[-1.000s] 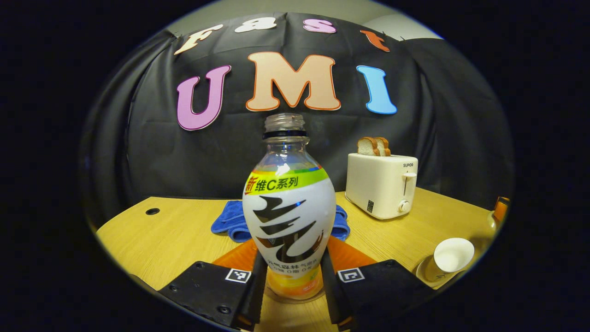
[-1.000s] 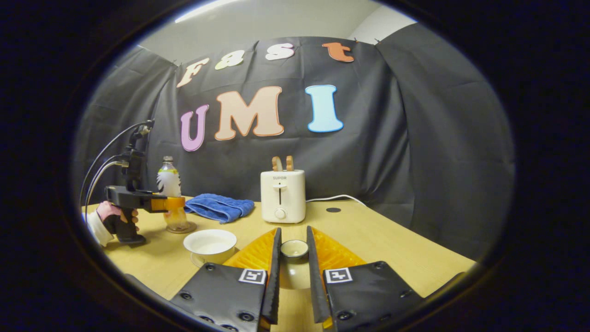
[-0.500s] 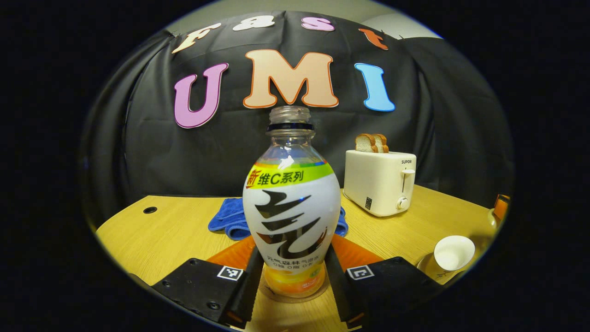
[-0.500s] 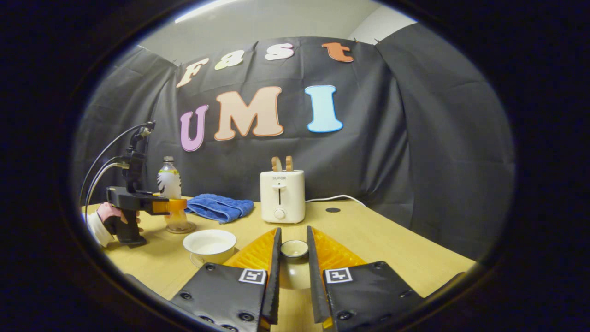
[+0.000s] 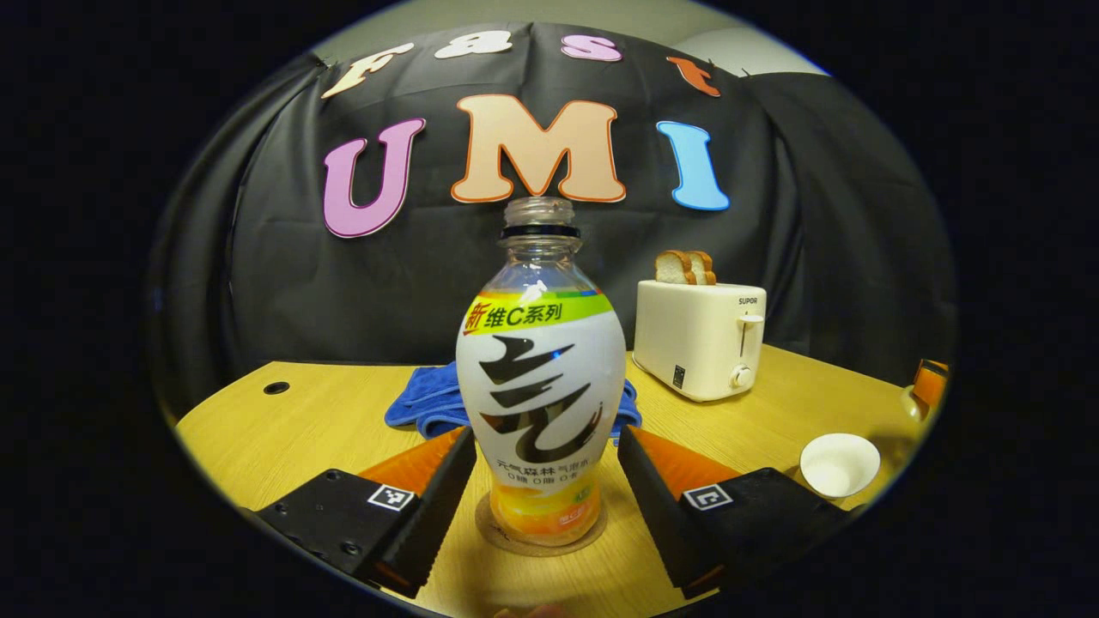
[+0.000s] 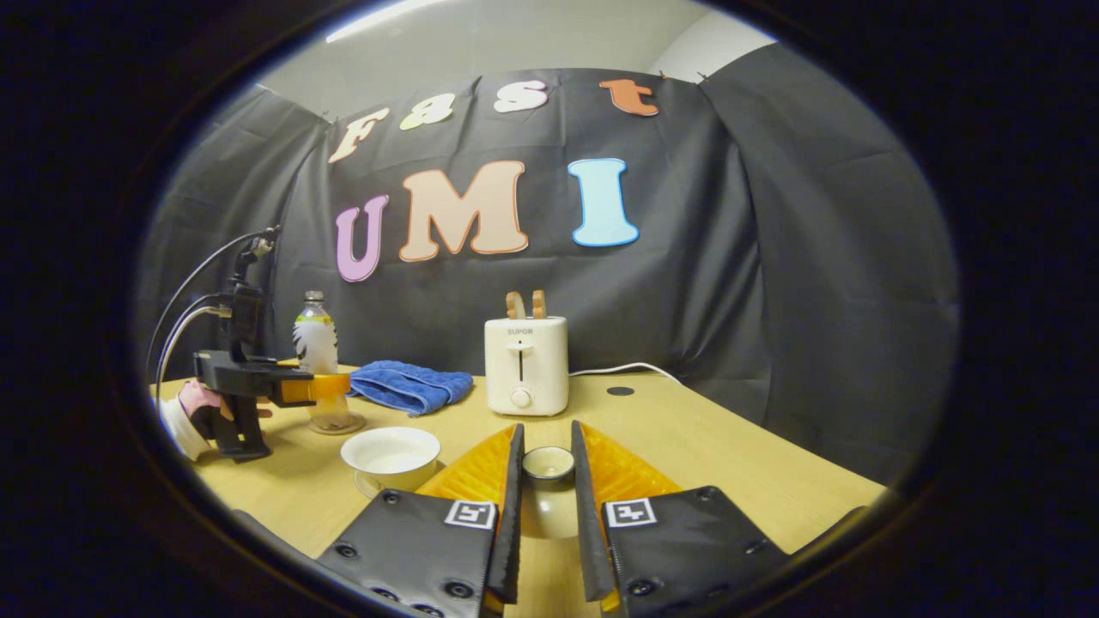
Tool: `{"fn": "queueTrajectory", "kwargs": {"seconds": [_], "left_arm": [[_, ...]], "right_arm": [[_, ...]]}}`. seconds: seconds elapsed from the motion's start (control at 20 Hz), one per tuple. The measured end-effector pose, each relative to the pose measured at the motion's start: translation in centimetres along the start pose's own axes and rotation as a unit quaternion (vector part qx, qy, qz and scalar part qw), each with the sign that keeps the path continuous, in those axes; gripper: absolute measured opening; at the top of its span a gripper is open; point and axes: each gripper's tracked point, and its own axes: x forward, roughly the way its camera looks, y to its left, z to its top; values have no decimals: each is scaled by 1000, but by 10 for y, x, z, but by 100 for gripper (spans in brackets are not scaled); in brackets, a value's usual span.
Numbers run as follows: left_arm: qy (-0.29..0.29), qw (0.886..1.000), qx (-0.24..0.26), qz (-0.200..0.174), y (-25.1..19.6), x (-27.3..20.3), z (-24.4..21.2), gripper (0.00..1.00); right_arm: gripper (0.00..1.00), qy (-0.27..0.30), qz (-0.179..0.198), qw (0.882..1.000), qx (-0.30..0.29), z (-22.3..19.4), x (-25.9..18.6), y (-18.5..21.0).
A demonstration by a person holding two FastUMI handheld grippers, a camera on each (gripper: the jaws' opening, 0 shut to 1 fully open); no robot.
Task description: Open the teacup lid with one hand, grasp the water bottle and pour water into the teacup with the other hand; after pouring, place the water bottle on the coaster and then close the teacup lid.
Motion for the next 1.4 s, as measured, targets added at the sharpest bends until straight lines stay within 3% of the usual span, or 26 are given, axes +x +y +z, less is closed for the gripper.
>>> {"fn": "queueTrajectory", "kwargs": {"seconds": [0.7, 1.0, 1.25, 1.4], "left_arm": [[-76, 997, 7, -2, -1, -69, 14, 97], [-78, 997, 7, -3, 7, -96, 10, 96], [-79, 995, 5, 53, 29, -119, 8, 96], [-79, 994, 4, 77, 36, -129, 6, 96]], "right_arm": [[31, 0, 2, 1000, 0, -1, 0, 0], [31, 0, 12, 1000, 0, -1, 1, 8], [31, 1, 32, 999, 1, -1, 12, 32], [31, 2, 67, 998, 1, -2, 20, 62]]}}
